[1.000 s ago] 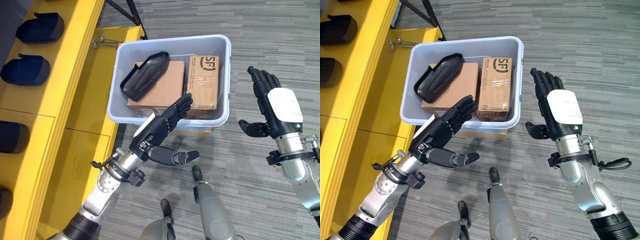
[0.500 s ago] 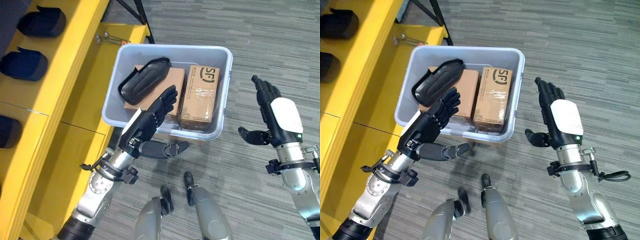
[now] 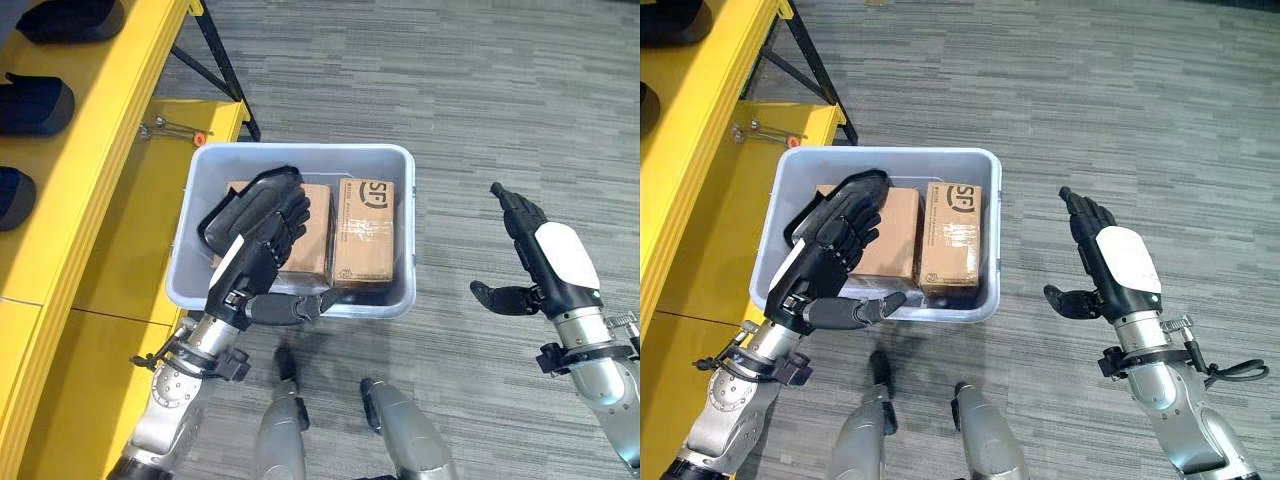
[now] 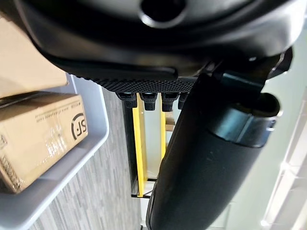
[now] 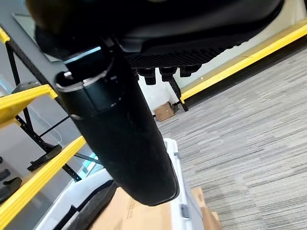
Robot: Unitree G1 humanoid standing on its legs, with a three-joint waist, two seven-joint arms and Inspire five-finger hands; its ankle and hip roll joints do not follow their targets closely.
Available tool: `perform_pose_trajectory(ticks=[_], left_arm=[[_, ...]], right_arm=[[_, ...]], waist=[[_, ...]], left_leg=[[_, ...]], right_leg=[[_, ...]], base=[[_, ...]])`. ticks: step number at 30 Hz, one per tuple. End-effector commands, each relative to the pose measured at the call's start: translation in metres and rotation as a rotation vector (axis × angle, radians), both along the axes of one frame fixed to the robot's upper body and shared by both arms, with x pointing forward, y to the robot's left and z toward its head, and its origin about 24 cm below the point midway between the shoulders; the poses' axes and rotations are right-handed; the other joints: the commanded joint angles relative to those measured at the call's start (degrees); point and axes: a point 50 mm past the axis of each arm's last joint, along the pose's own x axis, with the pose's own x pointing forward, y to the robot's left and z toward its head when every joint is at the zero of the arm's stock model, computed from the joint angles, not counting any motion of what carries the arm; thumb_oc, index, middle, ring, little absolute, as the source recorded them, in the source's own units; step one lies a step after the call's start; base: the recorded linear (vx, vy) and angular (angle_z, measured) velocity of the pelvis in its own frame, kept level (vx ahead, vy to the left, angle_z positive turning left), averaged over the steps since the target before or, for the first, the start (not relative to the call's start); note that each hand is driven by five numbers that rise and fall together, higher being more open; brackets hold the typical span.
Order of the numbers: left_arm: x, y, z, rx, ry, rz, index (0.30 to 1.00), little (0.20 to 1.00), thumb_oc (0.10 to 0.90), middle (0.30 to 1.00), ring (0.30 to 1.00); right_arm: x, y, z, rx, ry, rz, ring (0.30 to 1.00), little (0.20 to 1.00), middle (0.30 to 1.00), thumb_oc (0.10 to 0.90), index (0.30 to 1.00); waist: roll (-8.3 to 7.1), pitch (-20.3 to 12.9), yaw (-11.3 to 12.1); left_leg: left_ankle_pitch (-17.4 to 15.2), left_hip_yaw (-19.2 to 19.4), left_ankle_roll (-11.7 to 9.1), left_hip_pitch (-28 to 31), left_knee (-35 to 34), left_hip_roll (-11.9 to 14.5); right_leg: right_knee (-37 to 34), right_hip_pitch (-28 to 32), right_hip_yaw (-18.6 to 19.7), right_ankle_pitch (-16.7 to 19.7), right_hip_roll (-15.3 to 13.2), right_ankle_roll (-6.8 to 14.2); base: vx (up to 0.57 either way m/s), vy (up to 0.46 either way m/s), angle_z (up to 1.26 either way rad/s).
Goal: Move parts from the plastic box to the shelf.
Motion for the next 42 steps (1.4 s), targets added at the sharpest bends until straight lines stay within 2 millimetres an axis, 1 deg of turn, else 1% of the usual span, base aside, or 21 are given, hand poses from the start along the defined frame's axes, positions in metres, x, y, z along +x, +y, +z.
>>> perform_pose_trajectory(ticks=[1,5,9,14,18,22,24,25,26,27,28,29,30,32,33,34,35,36,37,38,42], left_arm=[[-0.006,-0.015,0.036,-0.059,-0.213,-0.077,1.0,1.0,0.9,1.0,1.0],[-0.005,-0.02,0.043,-0.046,-0.241,-0.078,1.0,1.0,0.9,1.0,1.0],[-0.004,-0.021,0.045,-0.052,-0.242,-0.078,1.0,1.0,0.9,1.0,1.0],[-0.006,-0.021,0.05,-0.055,-0.274,-0.058,1.0,1.0,0.9,1.0,1.0],[-0.005,-0.022,0.058,-0.04,-0.311,-0.063,1.0,1.0,0.9,1.0,1.0],[-0.006,-0.024,0.062,-0.007,-0.332,-0.082,1.0,1.0,0.9,1.0,1.0],[-0.007,-0.024,0.062,-0.016,-0.311,-0.112,1.0,1.0,0.9,1.0,1.0],[-0.007,-0.023,0.061,-0.013,-0.293,-0.134,1.0,1.0,0.9,1.0,1.0],[-0.008,-0.025,0.059,0.001,-0.28,-0.154,1.0,1.0,0.9,1.0,1.0],[-0.008,-0.027,0.057,0.0,-0.268,-0.167,1.0,1.0,0.9,1.0,1.0],[-0.008,-0.029,0.057,0.001,-0.266,-0.172,1.0,1.0,0.9,1.0,1.0],[-0.01,-0.031,0.055,0.002,-0.268,-0.172,1.0,1.0,0.9,1.0,1.0],[-0.01,-0.032,0.055,-0.001,-0.268,-0.169,1.0,1.0,0.9,1.0,1.0],[-0.007,-0.034,0.056,-0.009,-0.275,-0.163,1.0,1.0,0.9,1.0,1.0],[-0.005,-0.034,0.059,-0.017,-0.286,-0.173,1.0,1.0,0.9,1.0,1.0],[-0.004,-0.034,0.06,-0.019,-0.291,-0.174,1.0,1.0,0.9,1.0,1.0],[-0.003,-0.035,0.062,-0.025,-0.298,-0.175,1.0,1.0,0.9,1.0,1.0],[-0.004,-0.037,0.061,-0.025,-0.301,-0.182,1.0,1.0,0.9,1.0,1.0],[-0.004,-0.037,0.061,-0.024,-0.302,-0.185,1.0,1.0,0.9,1.0,1.0],[-0.009,-0.038,0.058,-0.011,-0.303,-0.201,1.0,1.0,0.9,1.0,1.0],[-0.007,-0.041,0.053,-0.017,-0.287,-0.199,1.0,1.0,0.9,1.0,1.0]], right_arm=[[0.001,0.013,0.036,0.008,-0.229,0.064,1.0,1.0,1.0,0.9,1.0],[0.003,0.012,0.04,0.02,-0.266,0.033,1.0,1.0,1.0,0.9,1.0],[0.006,0.014,0.044,0.01,-0.288,0.033,1.0,1.0,1.0,0.9,1.0],[0.009,0.022,0.058,-0.04,-0.341,0.082,1.0,1.0,1.0,0.9,1.0],[0.015,0.034,0.071,-0.064,-0.407,0.128,1.0,1.0,1.0,0.9,1.0],[0.017,0.039,0.077,-0.062,-0.437,0.134,1.0,1.0,1.0,0.9,1.0],[0.018,0.039,0.079,-0.045,-0.437,0.117,1.0,1.0,1.0,0.9,1.0],[0.018,0.039,0.077,-0.035,-0.432,0.11,1.0,1.0,1.0,0.9,1.0],[0.019,0.041,0.073,-0.022,-0.423,0.11,1.0,1.0,1.0,0.9,1.0],[0.021,0.044,0.07,-0.011,-0.413,0.113,1.0,1.0,1.0,0.9,1.0],[0.022,0.045,0.068,-0.005,-0.409,0.116,1.0,1.0,1.0,0.9,1.0],[0.023,0.049,0.066,-0.001,-0.406,0.13,1.0,1.0,1.0,0.9,1.0],[0.025,0.052,0.065,-0.001,-0.406,0.142,1.0,1.0,1.0,0.9,1.0],[0.028,0.056,0.067,-0.004,-0.414,0.159,1.0,1.0,1.0,0.9,1.0],[0.03,0.058,0.072,-0.003,-0.425,0.165,1.0,1.0,1.0,0.9,1.0],[0.03,0.058,0.074,-0.005,-0.428,0.17,1.0,1.0,1.0,0.9,1.0],[0.031,0.058,0.076,-0.004,-0.427,0.18,1.0,1.0,1.0,0.9,1.0],[0.03,0.057,0.075,-0.002,-0.426,0.178,1.0,1.0,1.0,0.9,1.0],[0.029,0.056,0.074,-0.002,-0.425,0.175,1.0,1.0,1.0,0.9,1.0],[0.024,0.05,0.07,0.011,-0.411,0.157,1.0,1.0,1.0,0.9,1.0],[0.024,0.046,0.057,0.03,-0.346,0.139,1.0,1.0,1.0,0.9,1.0]], waist=[[0.88,-2.04,0.39],[1.41,-0.97,1.0],[1.84,-0.33,1.37],[2.23,0.2,2.08],[2.06,0.19,3.38],[1.53,-0.56,4.53],[0.9,-1.79,5.55],[0.06,-2.55,6.1],[-0.32,-3.34,6.89],[-0.26,-3.54,7.39],[-0.24,-3.43,7.43],[0.24,-3.02,7.24],[0.55,-2.7,6.9],[0.86,-2.17,6.23],[0.74,-1.65,5.7],[0.46,-1.48,5.32],[0.0,-1.34,4.7],[-0.05,-0.9,3.55],[0.05,-0.88,3.24],[0.09,-1.15,1.87],[-0.1,-2.4,1.42]], left_leg=[[-7.3,2.74,-3.41,0.15,-1.55,1.6],[-8.31,3.12,-2.59,-0.21,-1.53,-0.21],[-8.88,3.43,-2.35,-0.27,-0.9,-0.94],[-10.1,3.99,-1.78,-0.57,0.54,-2.18],[-11.93,4.76,-0.44,-1.06,2.5,-3.36],[-13.05,4.87,0.75,-1.87,4.12,-4.22],[-13.39,5.45,1.85,-2.16,4.47,-4.9],[-14.06,5.73,3.03,-1.71,4.53,-6.07],[-14.66,5.9,4.46,-1.2,4.25,-7.04],[-15.25,5.96,5.3,-0.82,4.25,-7.38],[-15.59,5.85,5.62,-0.65,4.43,-7.49],[-15.68,6.08,5.82,-0.02,4.06,-7.1],[-15.5,6.47,5.54,0.75,3.46,-6.72],[-15.07,6.98,4.68,2.21,1.71,-6.06],[-14.5,6.97,3.98,3.49,-0.45,-5.87],[-14.21,6.95,3.76,4.51,-1.89,-5.97],[-14.12,6.74,3.64,5.93,-3.71,-6.61],[-14.06,5.57,3.77,7.83,-5.11,-7.12],[-14.03,5.12,3.8,8.32,-5.62,-7.25],[-14.11,2.88,4.14,10.05,-7.4,-8.17],[-14.0,1.82,4.44,11.9,-8.22,-8.92]], right_leg=[[-2.99,1.53,-2.93,-2.15,-2.78,-0.77],[-5.16,0.91,-3.8,-0.9,-3.59,-0.4],[-5.98,0.58,-4.41,-0.13,-4.42,-0.13],[-9.68,1.07,-5.28,2.28,-6.48,0.47],[-11.26,1.9,-6.08,3.4,-8.14,1.38],[-10.93,3.72,-6.39,3.55,-8.99,1.9],[-9.41,6.38,-6.76,3.83,-9.54,2.41],[-5.51,7.77,-6.55,5.27,-10.24,3.49],[2.52,6.79,-6.62,10.14,-11.6,4.48],[10.0,4.2,-6.13,12.57,-12.29,4.79],[12.7,2.49,-5.6,13.28,-12.13,4.84],[16.68,-2.03,-4.9,13.73,-11.0,4.89],[16.23,-4.55,-5.03,13.42,-10.27,4.8],[10.23,-6.67,-6.06,11.24,-8.66,4.58],[-2.95,-6.88,-7.98,9.19,-7.11,4.51],[-10.11,-7.19,-9.18,10.32,-6.25,4.94],[-17.51,-6.85,-10.14,12.91,-5.42,5.45],[-20.85,-9.22,-8.31,16.86,-3.92,6.36],[-21.52,-9.36,-7.44,17.71,-3.51,6.45],[-23.7,-8.86,-3.97,20.09,-2.49,6.52],[-26.31,-4.99,-4.78,20.34,-3.04,6.27]], base=[[0.09,0.086,0.04],[0.03,0.026,0.07],[0.05,0.043,-0.02],[0.07,0.072,-0.02],[0.13,0.087,-0.06],[0.15,0.055,-0.02],[0.2,0.066,0.02],[0.27,0.134,0.03],[0.26,0.17,0.11],[0.18,0.149,0.09],[0.09,0.103,-0.04],[0.03,0.049,-0.26],[0.01,0.025,-0.29],[0.01,-0.069,-0.27],[0.05,-0.154,-0.31],[0.1,-0.188,-0.29],[0.12,-0.153,-0.26],[0.1,-0.118,-0.2],[0.12,-0.173,0.0],[0.08,-0.134,0.38],[0.15,-0.157,0.83]])
